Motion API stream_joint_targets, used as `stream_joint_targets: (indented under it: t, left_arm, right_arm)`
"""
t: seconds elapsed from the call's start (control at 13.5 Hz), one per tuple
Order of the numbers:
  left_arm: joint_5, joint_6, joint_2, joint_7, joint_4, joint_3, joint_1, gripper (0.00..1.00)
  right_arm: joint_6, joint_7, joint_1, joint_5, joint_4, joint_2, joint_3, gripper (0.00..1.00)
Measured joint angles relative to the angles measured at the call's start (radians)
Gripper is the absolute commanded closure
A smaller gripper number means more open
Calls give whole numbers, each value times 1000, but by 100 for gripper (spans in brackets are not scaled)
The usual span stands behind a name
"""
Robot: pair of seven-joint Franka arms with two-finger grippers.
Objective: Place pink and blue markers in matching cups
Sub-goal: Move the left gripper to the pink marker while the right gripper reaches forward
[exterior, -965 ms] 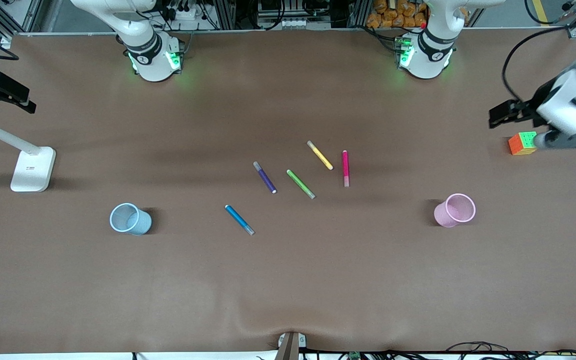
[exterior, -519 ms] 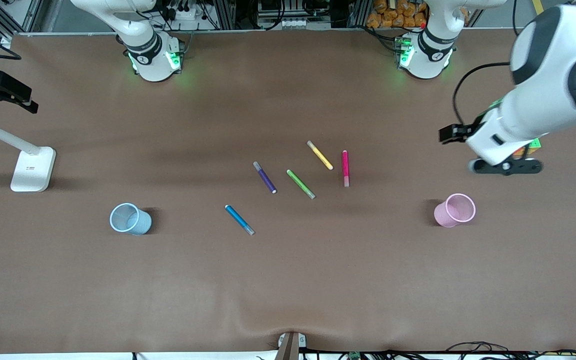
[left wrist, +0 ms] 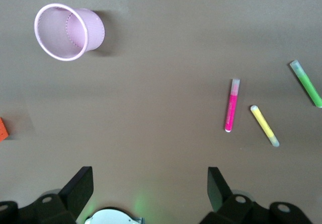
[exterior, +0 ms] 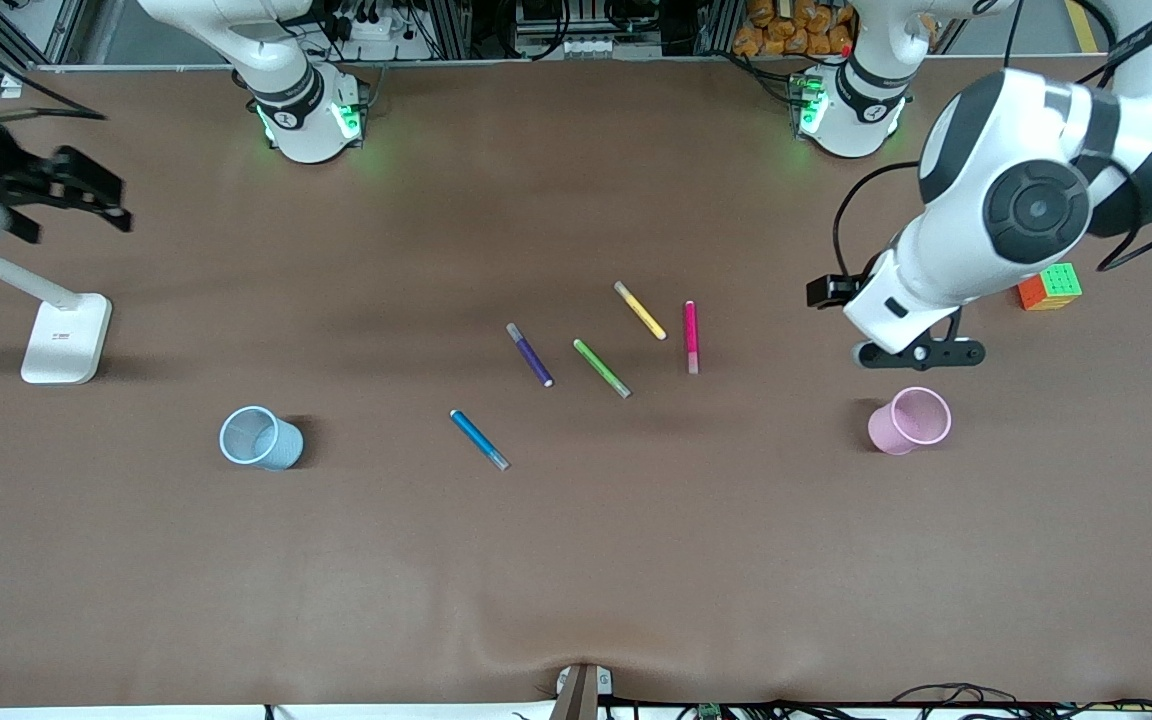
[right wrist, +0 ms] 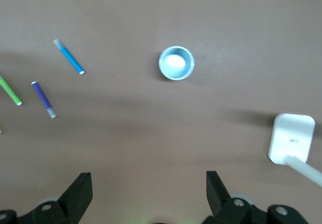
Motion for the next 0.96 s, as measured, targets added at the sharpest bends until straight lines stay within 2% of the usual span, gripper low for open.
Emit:
stream_joint_targets:
  t: [0.37,0.59,0.96]
  left_arm:
    - [0,92,96,-122,-25,-58,-6,0]
    - [0,179,173,-199,-66,-72,-53,0]
    - [-34,343,255,-233,-133,-74,-83,3]
  right_arm:
    - [15,-45,135,2,-1,54,5,0]
    - [20,-52,227,9,-1,60,6,0]
    - [69,-54,315,83,-3,127,6,0]
